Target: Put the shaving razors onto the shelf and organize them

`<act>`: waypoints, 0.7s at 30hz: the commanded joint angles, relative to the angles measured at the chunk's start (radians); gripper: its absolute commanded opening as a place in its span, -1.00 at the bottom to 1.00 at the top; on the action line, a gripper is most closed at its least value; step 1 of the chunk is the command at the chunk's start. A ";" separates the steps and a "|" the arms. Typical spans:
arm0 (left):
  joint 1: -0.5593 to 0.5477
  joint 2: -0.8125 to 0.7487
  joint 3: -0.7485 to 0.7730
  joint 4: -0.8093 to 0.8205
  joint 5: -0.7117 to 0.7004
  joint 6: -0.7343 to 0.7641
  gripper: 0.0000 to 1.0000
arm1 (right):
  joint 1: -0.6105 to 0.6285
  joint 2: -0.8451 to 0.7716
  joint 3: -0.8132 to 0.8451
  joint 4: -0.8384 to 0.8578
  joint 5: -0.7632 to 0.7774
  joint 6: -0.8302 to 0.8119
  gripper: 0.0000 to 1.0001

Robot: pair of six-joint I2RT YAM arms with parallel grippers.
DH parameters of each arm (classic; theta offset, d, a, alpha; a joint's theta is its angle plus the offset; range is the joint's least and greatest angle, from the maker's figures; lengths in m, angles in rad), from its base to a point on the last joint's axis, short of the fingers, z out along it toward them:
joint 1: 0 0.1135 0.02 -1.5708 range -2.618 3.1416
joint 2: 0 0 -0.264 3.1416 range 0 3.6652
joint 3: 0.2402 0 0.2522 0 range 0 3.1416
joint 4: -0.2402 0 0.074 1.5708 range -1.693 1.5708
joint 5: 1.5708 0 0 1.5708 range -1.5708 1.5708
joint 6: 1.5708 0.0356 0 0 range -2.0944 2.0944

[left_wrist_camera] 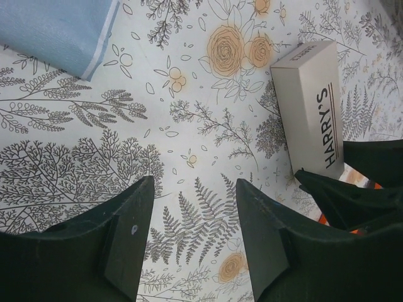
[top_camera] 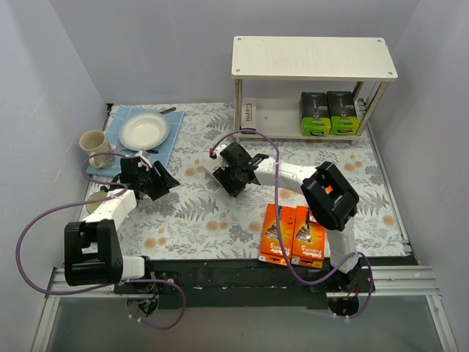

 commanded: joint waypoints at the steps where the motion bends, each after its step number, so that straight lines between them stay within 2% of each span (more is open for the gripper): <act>1: 0.003 0.023 0.022 0.028 0.032 -0.010 0.08 | -0.005 -0.134 -0.022 0.025 0.077 -0.045 0.28; 6: 0.003 0.077 0.071 0.045 0.042 -0.013 0.08 | -0.013 -0.281 -0.121 0.025 0.104 -0.039 0.23; 11: 0.003 0.124 0.105 0.049 0.051 -0.015 0.07 | -0.096 -0.418 -0.173 -0.024 0.098 0.016 0.18; 15: 0.003 0.141 0.122 0.054 0.055 -0.018 0.07 | -0.206 -0.447 -0.162 -0.059 0.089 0.078 0.14; 21: 0.001 0.141 0.132 0.052 0.051 -0.007 0.07 | -0.340 -0.382 -0.093 -0.049 0.112 0.096 0.11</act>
